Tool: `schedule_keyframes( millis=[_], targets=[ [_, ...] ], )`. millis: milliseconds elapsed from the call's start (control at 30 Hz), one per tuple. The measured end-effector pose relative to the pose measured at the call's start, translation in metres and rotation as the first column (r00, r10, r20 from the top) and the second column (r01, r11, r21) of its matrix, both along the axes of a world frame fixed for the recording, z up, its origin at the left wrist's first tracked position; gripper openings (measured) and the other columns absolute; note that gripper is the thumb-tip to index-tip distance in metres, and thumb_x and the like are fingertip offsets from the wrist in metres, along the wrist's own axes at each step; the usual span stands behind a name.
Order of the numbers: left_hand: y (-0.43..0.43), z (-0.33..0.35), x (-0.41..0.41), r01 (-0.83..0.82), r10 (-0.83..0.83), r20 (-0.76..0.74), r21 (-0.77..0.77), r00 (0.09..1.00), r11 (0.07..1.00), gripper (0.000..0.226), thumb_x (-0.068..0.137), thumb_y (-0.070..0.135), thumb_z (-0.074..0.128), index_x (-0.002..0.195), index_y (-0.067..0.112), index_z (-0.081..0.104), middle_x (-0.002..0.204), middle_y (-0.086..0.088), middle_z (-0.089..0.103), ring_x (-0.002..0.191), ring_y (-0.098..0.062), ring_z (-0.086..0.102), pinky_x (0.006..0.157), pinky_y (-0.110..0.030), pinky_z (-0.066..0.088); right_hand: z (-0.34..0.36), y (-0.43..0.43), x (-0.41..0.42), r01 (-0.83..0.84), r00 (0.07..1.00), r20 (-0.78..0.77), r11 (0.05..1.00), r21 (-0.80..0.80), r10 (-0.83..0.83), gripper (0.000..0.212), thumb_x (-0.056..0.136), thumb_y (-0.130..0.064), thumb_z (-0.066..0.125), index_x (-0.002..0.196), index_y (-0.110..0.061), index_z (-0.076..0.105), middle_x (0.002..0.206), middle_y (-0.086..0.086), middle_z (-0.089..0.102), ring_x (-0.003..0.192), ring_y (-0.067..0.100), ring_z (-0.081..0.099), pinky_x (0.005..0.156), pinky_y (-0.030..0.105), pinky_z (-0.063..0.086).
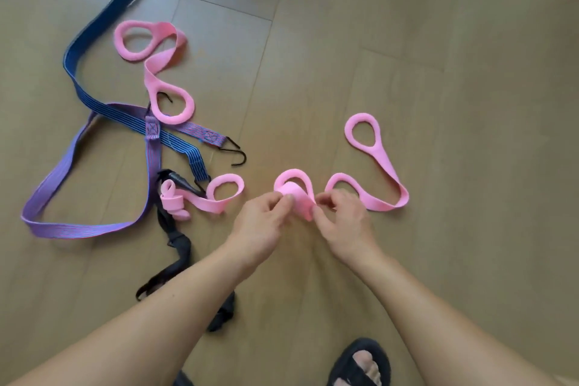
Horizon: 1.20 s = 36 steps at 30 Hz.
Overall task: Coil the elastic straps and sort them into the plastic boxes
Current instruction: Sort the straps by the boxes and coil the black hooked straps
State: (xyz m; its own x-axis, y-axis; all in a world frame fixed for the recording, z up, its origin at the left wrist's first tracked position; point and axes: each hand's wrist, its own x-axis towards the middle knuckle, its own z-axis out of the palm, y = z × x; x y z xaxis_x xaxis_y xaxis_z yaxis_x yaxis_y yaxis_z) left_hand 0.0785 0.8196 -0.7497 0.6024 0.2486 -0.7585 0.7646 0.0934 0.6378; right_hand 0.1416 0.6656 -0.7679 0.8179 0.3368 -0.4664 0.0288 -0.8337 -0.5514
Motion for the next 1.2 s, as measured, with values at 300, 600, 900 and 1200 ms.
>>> schedule_keyframes(
  millis=[300,600,900,1200],
  targets=[
    [-0.027,-0.008,0.025,0.023,-0.021,0.017,-0.107,1.000,0.994,0.032,0.077,0.024,0.054,0.091,-0.003,0.061,0.103,-0.028,0.066,0.079,-0.022,0.054,0.079,-0.040,0.044,-0.051,-0.080,0.040,-0.090,0.992,0.014,0.777,-0.623,0.126,0.047,0.089,-0.009,0.048,0.135,-0.014,0.042,0.134,0.009,0.045,0.128,0.030,0.039,0.098,0.042,0.036],
    [-0.043,0.057,0.036,0.048,-0.047,0.030,-0.034,0.998,0.998,0.014,0.081,0.019,0.061,0.089,0.011,0.069,0.080,-0.002,0.070,0.071,-0.014,0.057,0.069,-0.032,0.041,0.029,-0.073,0.028,0.156,0.988,0.007,0.979,-0.131,-0.156,0.010,0.095,-0.024,0.058,0.105,-0.025,0.060,0.105,-0.002,0.069,0.101,0.024,0.061,0.084,0.033,0.031],
    [-0.061,0.296,0.053,0.312,-0.303,0.138,-0.046,0.943,0.949,0.012,0.087,0.007,0.063,0.095,0.010,0.071,0.080,0.000,0.068,0.070,-0.010,0.057,0.069,-0.026,0.043,0.296,-0.091,0.006,0.714,0.691,-0.323,0.539,0.447,-0.647,0.007,0.102,-0.030,0.051,0.099,-0.028,0.057,0.068,-0.004,0.062,0.063,0.011,0.063,0.067,0.032,0.052],
    [-0.090,0.562,0.057,0.582,-0.645,0.197,0.298,0.738,0.757,0.017,0.093,0.033,0.066,0.087,0.020,0.077,0.069,-0.007,0.067,0.049,-0.008,0.036,0.045,-0.018,0.029,0.570,-0.144,-0.037,0.722,0.684,-0.527,0.365,0.588,-0.505,0.037,0.069,0.007,0.066,0.099,-0.014,0.071,0.097,0.001,0.074,0.088,0.015,0.068,0.079,0.033,0.057]
  ],
)
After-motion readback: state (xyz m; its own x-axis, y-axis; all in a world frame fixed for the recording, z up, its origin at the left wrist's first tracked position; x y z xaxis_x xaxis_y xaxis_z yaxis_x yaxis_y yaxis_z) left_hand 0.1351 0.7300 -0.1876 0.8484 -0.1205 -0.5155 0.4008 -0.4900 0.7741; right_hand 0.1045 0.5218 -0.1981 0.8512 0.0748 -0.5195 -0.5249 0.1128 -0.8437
